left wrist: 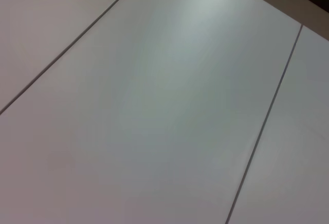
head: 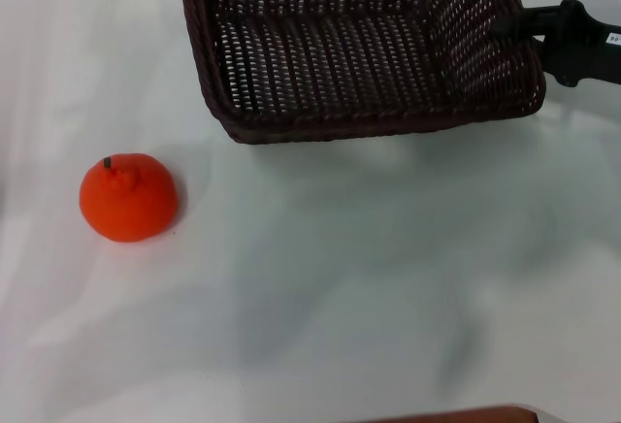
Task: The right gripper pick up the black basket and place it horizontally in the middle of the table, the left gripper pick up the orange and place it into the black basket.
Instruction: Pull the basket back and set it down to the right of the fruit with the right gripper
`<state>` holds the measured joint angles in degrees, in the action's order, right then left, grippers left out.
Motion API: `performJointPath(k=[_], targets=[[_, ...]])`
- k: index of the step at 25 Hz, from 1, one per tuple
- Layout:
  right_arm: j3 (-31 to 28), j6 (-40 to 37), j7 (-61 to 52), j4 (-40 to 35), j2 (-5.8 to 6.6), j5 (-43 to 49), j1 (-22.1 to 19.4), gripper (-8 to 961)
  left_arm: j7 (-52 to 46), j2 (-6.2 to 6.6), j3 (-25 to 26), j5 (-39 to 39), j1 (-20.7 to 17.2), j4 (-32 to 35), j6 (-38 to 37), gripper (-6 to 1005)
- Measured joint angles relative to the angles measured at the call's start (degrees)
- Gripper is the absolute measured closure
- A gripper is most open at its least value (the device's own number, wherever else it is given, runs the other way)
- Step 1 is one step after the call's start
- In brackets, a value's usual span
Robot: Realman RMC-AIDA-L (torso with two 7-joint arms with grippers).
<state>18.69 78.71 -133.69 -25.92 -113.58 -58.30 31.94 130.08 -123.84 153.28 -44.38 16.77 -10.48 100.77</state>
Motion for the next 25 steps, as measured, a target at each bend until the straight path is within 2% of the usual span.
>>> performJointPath(k=[25], targets=[[1.7,-0.8,-2.0,0.7,-0.75,0.2,-1.2,687,0.0,-0.18,0.0,0.3,1.7,0.3,-2.8,192]])
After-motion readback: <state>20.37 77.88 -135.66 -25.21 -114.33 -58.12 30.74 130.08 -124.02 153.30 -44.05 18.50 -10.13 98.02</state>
